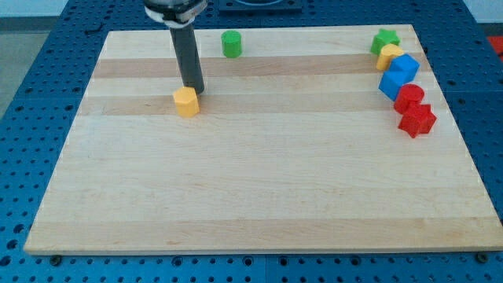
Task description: Slide yellow hexagon towards bottom center
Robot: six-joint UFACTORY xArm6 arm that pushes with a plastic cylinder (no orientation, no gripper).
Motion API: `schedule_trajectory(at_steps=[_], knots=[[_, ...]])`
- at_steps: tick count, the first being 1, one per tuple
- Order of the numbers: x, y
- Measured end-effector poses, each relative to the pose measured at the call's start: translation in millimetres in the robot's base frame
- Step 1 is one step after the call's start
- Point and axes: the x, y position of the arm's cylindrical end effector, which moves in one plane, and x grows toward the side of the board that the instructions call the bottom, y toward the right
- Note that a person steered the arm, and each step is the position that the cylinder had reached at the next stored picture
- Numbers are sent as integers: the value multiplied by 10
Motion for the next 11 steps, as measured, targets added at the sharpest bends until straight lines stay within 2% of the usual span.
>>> schedule_trajectory(at_steps=[2,4,5,6,7,8,9,10,11], knots=[[664,-32],[283,-412],[502,-673],[1035,-694],[1181,-383],[1137,-57],[1144,-241],[1125,-871],[792,-1141]])
